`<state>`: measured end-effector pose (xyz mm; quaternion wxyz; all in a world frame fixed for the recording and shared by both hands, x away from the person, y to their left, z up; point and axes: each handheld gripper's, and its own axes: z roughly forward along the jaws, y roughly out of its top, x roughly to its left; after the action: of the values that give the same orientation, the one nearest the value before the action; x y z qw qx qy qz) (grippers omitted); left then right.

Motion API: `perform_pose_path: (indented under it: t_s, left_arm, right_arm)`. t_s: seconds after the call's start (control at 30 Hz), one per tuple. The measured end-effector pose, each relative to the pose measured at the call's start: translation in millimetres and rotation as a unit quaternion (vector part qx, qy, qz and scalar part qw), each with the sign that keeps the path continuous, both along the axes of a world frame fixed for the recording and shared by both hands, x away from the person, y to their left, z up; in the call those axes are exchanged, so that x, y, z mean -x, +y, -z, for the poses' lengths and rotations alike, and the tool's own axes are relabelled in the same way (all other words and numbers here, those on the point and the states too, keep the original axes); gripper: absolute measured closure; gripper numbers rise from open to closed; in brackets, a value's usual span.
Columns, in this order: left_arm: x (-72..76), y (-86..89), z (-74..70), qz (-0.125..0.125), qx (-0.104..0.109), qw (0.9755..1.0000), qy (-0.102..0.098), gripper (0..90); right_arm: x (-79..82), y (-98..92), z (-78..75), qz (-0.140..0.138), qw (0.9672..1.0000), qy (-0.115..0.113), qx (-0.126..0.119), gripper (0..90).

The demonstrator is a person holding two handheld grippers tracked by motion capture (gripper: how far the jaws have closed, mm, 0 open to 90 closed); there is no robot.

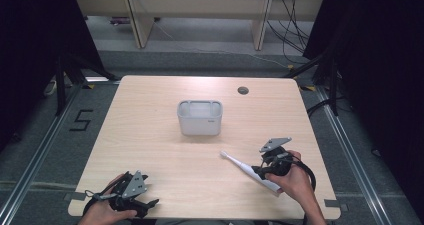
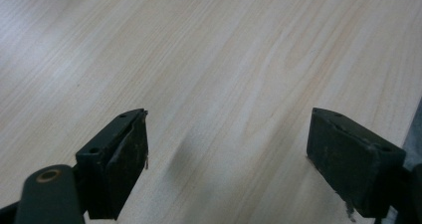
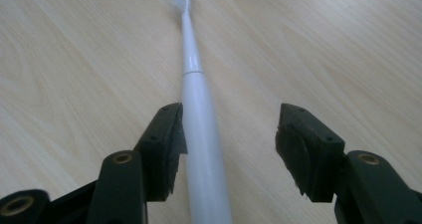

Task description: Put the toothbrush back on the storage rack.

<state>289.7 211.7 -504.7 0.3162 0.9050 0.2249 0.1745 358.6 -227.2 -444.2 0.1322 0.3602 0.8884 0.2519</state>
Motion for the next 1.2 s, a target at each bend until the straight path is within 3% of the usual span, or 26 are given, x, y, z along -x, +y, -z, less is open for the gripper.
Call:
perform_pose_path:
  t_s: [0.4,0.47,0.53,0.57,0.8,0.9,0.93,1.0,1.07,1.13,1.2]
  left_arm:
    - [-0.3,0.4,-0.3,0.002,-0.005,1.0000,0.000,16.3]
    - [0.5,-0.4,0.1,0.001,0.003,1.0000,0.001,16.3]
    - [-0.5,0.4,-0.2,0.003,-0.005,1.0000,0.000,16.3]
    - [-0.5,0.4,-0.1,0.003,-0.005,1.0000,0.001,16.3]
    - [0.3,-0.2,0.0,0.001,0.002,1.0000,0.001,16.3]
    - [-0.5,0.3,-0.4,0.003,-0.004,1.0000,0.001,16.3]
    - [-0.1,-0.1,0.0,0.001,0.002,1.0000,0.001,16.3]
    - [0.3,-0.4,0.2,0.001,0.003,1.0000,0.002,16.3]
    - [-0.6,0.4,-0.3,0.003,-0.004,1.0000,0.001,16.3]
    - [-0.1,-0.1,-0.1,0.000,0.002,1.0000,0.001,16.3]
    - [0.1,-0.1,0.0,0.001,0.002,1.0000,0.001,16.3]
  right_arm:
    - [-2.9,11.9,7.9,-0.017,0.9991,0.026,0.027,51.2]
    - [-2.8,14.7,9.3,-0.023,0.9987,0.032,0.031,52.0]
    - [-3.0,17.7,10.2,-0.026,0.9982,0.041,0.035,53.4]
    - [-4.8,18.0,11.1,-0.038,0.9978,0.035,0.041,54.0]
    - [-7.0,24.0,13.3,-0.030,0.9966,0.057,0.052,56.8]
    - [-10.4,24.7,15.3,-0.042,0.9961,0.052,0.058,57.7]
    - [-10.3,25.5,15.5,-0.039,0.9956,0.061,0.059,58.0]
    - [-12.7,26.0,17.1,-0.047,0.9952,0.058,0.064,58.9]
    - [-14.3,27.7,18.4,-0.050,0.9942,0.065,0.070,59.5]
    - [-14.3,30.2,19.6,-0.039,0.9938,0.076,0.072,59.8]
    - [-16.4,31.4,20.1,-0.053,0.9927,0.074,0.079,59.8]
